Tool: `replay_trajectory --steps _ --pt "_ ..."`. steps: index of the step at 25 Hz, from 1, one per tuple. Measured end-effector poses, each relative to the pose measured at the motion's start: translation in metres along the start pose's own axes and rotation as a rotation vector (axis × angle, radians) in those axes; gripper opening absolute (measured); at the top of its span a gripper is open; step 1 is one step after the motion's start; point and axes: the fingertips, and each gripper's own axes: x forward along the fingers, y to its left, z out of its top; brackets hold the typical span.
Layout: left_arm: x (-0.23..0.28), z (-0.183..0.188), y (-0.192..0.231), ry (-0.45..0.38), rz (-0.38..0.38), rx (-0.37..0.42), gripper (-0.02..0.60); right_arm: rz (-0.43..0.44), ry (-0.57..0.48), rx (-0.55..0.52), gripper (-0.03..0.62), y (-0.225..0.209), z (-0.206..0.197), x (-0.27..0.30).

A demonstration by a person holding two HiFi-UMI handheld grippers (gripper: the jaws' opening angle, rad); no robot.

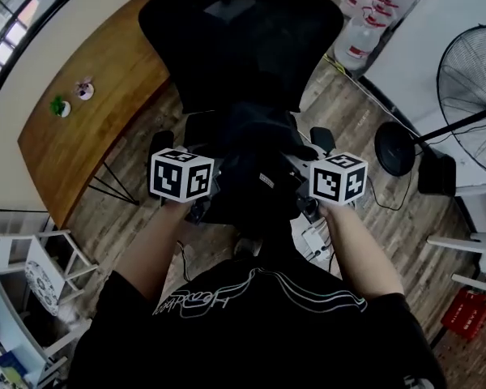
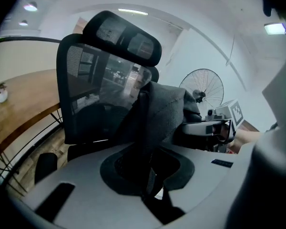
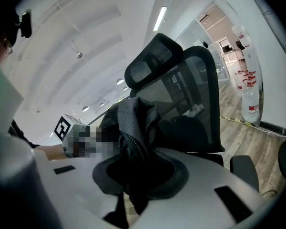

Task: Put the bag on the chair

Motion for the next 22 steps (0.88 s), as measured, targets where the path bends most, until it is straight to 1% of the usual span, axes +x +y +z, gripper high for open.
replay_trajectory --steps 3,6,9,13,17,22 --pt "0.012 0.005 0.016 0.012 0.038 -0.008 0.063 0.021 0.037 0.002 0.054 -0.015 0.004 0.019" --pt "0.023 0.010 0.035 0.016 0.078 -0.043 0.063 0.041 0.091 -0.016 0.055 -0.029 0.011 0.042" --pt "0.034 0.011 0.050 0.020 0.113 -0.069 0.063 0.051 0.133 -0.033 0.055 -0.041 0.013 0.060" --pt "0.048 0.015 0.071 0.018 0.165 -0.084 0.063 0.056 0.181 -0.046 0.057 -0.058 0.016 0.084" --pt "0.063 0.014 0.091 0.023 0.189 -0.107 0.066 0.063 0.239 -0.066 0.061 -0.073 0.014 0.105" --pt "0.079 0.008 0.115 0.049 0.225 -0.105 0.075 0.066 0.318 -0.109 0.063 -0.087 0.007 0.129"
